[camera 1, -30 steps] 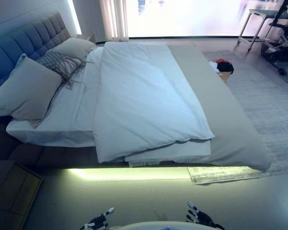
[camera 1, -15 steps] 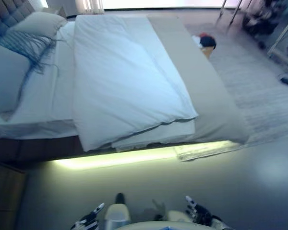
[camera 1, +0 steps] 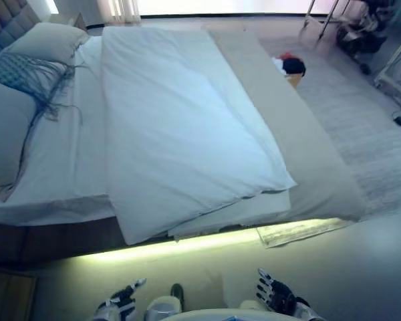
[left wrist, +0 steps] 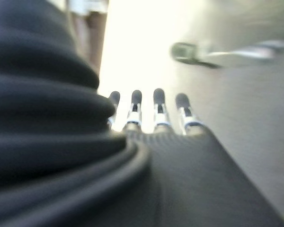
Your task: Make the bed neatly
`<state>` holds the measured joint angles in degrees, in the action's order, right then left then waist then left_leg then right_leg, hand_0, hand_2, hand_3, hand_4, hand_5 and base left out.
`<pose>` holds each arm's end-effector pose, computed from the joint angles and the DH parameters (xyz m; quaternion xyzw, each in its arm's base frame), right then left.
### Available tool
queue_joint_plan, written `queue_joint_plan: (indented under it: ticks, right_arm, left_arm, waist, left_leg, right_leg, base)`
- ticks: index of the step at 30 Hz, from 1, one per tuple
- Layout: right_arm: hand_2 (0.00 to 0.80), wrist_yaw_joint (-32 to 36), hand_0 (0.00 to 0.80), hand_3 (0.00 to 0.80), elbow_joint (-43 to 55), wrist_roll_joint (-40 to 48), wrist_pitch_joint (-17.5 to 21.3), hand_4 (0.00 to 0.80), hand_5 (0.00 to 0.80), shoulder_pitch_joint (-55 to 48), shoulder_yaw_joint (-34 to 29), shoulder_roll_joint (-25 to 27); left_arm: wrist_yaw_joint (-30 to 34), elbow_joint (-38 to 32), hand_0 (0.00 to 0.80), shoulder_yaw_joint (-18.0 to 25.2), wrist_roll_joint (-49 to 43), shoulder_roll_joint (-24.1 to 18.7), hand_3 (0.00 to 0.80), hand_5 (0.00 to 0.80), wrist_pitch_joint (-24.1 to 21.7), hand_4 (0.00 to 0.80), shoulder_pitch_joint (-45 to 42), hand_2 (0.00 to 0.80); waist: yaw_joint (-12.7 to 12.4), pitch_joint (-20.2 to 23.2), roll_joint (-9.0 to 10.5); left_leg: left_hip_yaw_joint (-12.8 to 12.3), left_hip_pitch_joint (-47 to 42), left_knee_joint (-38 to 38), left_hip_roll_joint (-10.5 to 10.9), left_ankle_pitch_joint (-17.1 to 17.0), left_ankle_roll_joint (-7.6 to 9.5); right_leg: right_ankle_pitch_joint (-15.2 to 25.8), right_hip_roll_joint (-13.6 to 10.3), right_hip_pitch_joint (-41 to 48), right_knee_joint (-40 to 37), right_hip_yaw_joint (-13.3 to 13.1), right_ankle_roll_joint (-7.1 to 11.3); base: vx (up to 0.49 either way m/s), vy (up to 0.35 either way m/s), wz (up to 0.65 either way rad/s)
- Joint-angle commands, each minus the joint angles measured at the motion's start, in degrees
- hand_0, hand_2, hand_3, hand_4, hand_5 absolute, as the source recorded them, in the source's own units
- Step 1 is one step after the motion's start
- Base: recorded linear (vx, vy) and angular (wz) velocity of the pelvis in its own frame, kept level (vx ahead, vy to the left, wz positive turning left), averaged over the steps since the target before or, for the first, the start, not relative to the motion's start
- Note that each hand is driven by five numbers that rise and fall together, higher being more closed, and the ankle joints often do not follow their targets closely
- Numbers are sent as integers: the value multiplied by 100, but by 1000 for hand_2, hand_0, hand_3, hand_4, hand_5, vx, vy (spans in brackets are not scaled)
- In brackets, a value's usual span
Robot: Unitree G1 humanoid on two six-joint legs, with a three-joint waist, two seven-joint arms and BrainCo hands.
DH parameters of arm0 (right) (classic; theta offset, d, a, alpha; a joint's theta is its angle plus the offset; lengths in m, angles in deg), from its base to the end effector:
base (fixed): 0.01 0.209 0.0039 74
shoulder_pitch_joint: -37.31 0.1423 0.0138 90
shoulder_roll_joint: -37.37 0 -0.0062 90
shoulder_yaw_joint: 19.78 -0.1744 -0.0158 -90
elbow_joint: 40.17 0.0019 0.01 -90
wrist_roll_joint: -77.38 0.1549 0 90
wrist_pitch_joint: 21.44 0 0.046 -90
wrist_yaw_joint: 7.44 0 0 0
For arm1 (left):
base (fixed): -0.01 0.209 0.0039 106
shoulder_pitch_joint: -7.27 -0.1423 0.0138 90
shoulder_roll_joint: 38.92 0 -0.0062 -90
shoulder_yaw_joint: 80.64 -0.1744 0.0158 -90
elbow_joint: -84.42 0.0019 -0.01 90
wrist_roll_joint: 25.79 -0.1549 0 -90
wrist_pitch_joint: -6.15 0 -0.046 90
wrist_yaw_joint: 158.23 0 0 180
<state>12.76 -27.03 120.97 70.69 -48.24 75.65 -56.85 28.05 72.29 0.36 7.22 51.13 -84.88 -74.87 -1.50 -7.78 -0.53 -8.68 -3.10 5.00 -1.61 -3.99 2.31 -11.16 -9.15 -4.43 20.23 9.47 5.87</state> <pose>0.0866 -0.2192 -0.1233 0.2742 0.4850 -0.1007 0.8243 0.1050 0.2410 -0.1133 -0.0959 0.5325 0.1399 0.8292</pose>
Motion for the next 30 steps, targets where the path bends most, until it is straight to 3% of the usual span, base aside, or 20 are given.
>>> queue_joint_plan:
  ticks: [1,3,5,10,12,13,14,15,16,18,19,21,23,26,28,30]
  right_arm:
    - [0,99,0,0,-69,354,88,0,0,316,105,163]
    - [0,28,0,0,-43,223,60,0,0,311,71,134]
    - [0,-73,0,0,-25,163,29,0,0,231,-2,86]
    - [0,-198,0,0,-88,470,210,0,0,21,-93,-16]
    - [0,-287,0,0,-13,457,241,0,0,-10,-96,-1]
    - [0,-268,0,0,19,476,263,0,0,-17,-96,24]
    - [0,-267,0,0,69,455,267,0,0,-19,-89,47]
    - [0,-270,0,0,135,461,259,0,0,-13,-126,98]
    - [0,-232,0,0,168,501,289,0,0,12,-152,145]
    - [0,-62,0,0,166,686,360,0,0,79,-221,228]
    - [0,47,0,0,221,942,409,0,0,137,-284,247]
    - [0,147,0,0,328,1269,493,0,0,196,-345,249]
    - [0,216,0,0,398,1505,631,0,0,266,-369,267]
    - [0,328,0,0,437,1625,645,0,0,260,-523,291]
    - [0,411,0,0,440,1623,531,0,0,268,-609,336]
    - [0,552,0,0,446,1938,348,0,0,363,-656,348]
  left_arm:
    - [52,8,0,-3,129,210,0,0,-127,0,326,0]
    - [48,16,0,-27,126,247,0,0,-104,0,299,0]
    - [40,37,0,-2,131,292,0,0,-16,0,173,0]
    - [0,257,0,72,-208,493,0,0,-116,0,-246,0]
    - [-52,222,0,171,36,526,0,0,-22,0,-362,0]
    - [-19,221,0,210,14,531,0,0,-14,0,-383,0]
    - [54,227,0,229,-58,539,0,0,-60,0,-395,0]
    - [125,211,0,206,-83,566,0,0,-108,0,-372,0]
    - [152,188,0,181,-42,588,0,0,-137,0,-353,0]
    - [156,167,0,181,-1,611,0,0,-177,0,-351,0]
    - [136,183,0,146,-81,599,0,0,-201,0,-346,0]
    - [187,198,0,93,-381,577,0,0,-248,0,-291,0]
    - [229,164,0,-19,-562,589,0,0,-357,0,-209,0]
    - [351,73,0,-151,-682,525,0,0,-385,0,-194,0]
    - [375,-39,0,-212,-579,450,0,0,-367,0,-259,0]
    - [253,-137,0,-161,-438,293,0,0,-290,0,-316,0]
  waist:
    - [187,-284,-109]
    - [335,-327,-67]
    - [407,-309,-96]
    - [427,-165,6]
    - [475,-87,18]
    - [489,-75,17]
    - [482,-80,20]
    - [448,-127,73]
    - [422,-159,98]
    - [404,-214,66]
    - [386,-217,37]
    - [338,-246,24]
    - [298,-279,-12]
    - [321,-289,-45]
    - [297,-315,-66]
    - [223,-306,-92]
  left_leg:
    - [124,390,-70,383,122,-188]
    - [237,191,-19,501,355,-141]
    - [309,-85,0,508,521,-123]
    - [605,-429,-470,637,982,-9]
    - [452,-579,-975,548,1281,-124]
    - [360,-560,-1298,487,1248,-216]
    - [241,-421,-1698,375,1054,-341]
    - [-18,-15,-2320,75,647,-526]
    - [-161,212,-2429,-190,497,-623]
    - [-273,194,-2060,-562,439,-703]
    - [-287,178,-1584,-893,127,-827]
    - [-146,198,-1085,-1159,-129,-965]
    - [39,194,-814,-1105,53,-998]
    - [-115,102,-715,-822,307,-962]
    - [-206,50,-681,-700,420,-912]
    - [-428,82,-739,-661,493,-789]
  right_leg:
    - [1624,221,-638,-1530,-176,176]
    - [2032,254,-939,-2277,-224,307]
    - [2072,286,-1019,-2491,-108,327]
    - [1938,314,-584,-1825,-284,184]
    - [1772,264,-479,-1538,-199,79]
    - [1695,255,-395,-1496,-159,17]
    - [1612,244,-257,-1497,-85,-55]
    - [1518,172,-1,-1561,6,-141]
    - [1438,106,157,-1594,76,-162]
    - [1322,12,327,-1563,196,-137]
    - [1276,-69,421,-1568,224,-74]
    - [1265,-217,493,-1632,162,32]
    - [1338,-435,434,-1693,107,173]
    - [1770,-888,330,-1903,226,542]
    - [1966,-1043,287,-2001,352,624]
    - [1746,-1025,246,-1720,482,584]
  base:
    - [171,-16,6]
    - [389,-13,18]
    - [530,-44,43]
    - [477,-140,57]
    - [388,-78,86]
    - [341,-33,73]
    - [249,-41,73]
    - [202,-13,71]
    - [160,53,52]
    - [148,209,6]
    - [133,276,-21]
    - [97,310,-23]
    - [35,375,-20]
    - [74,340,-19]
    - [86,246,-13]
    - [34,145,-22]
